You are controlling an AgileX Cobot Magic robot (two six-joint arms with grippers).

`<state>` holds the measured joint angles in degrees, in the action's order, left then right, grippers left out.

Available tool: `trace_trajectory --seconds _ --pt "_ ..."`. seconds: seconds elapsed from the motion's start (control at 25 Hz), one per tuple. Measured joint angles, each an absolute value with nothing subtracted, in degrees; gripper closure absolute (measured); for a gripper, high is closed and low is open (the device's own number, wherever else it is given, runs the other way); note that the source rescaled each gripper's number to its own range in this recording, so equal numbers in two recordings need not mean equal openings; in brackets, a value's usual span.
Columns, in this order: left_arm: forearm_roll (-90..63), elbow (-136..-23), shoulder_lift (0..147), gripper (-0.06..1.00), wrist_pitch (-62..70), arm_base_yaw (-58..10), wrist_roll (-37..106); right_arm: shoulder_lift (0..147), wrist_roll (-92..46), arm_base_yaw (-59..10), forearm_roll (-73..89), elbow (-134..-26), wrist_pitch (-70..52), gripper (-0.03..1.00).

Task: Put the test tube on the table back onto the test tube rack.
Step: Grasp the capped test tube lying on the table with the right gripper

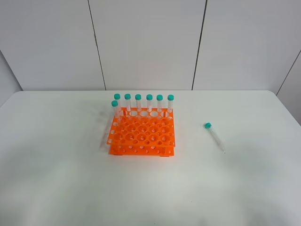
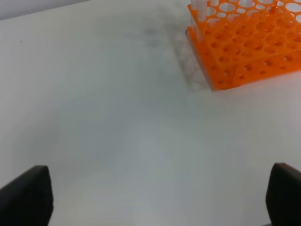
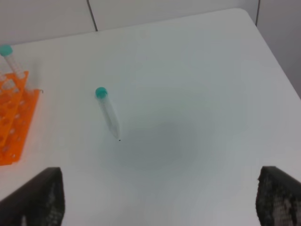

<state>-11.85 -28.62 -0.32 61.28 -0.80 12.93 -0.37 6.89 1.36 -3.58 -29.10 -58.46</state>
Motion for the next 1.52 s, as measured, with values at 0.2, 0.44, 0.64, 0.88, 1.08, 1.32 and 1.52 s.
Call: trace_trajectory --seconds 0.2,0.44,0.64,0.88,1.08,1.32,1.52 --pt "-11.9 -28.6 -0.3 -0.06 61.3 -0.8 12.9 -0.4 6.9 1.4 -3.6 -29.1 -58.5 0.0" --pt "-11.9 -28.6 -0.3 -0.06 61.3 -0.8 12.9 -0.4 6.9 1.4 -3.6 -29.1 -58.5 0.0" --pt "-11.9 -28.6 -0.3 -0.06 61.1 -0.8 12.9 -0.4 6.9 1.4 -3.6 -29.1 -58.5 0.0" --pt "-11.9 -28.6 -0.3 -0.06 61.1 -0.8 12.9 -0.4 6.9 1.4 -3.6 -29.1 -58.5 0.0" --pt "-11.9 -28.6 -0.3 -0.06 61.1 -0.8 12.9 -0.4 6.9 1.4 -3.5 -29.1 -58.4 0.0" --pt "-11.9 -28.6 -0.3 -0.06 61.1 -0.8 12.9 -0.4 6.9 1.4 -2.3 -29.1 -58.4 0.0" --pt "-11.9 -28.6 -0.3 -0.06 61.1 -0.8 12.9 -0.4 6.9 1.4 0.0 -29.4 -58.3 0.0"
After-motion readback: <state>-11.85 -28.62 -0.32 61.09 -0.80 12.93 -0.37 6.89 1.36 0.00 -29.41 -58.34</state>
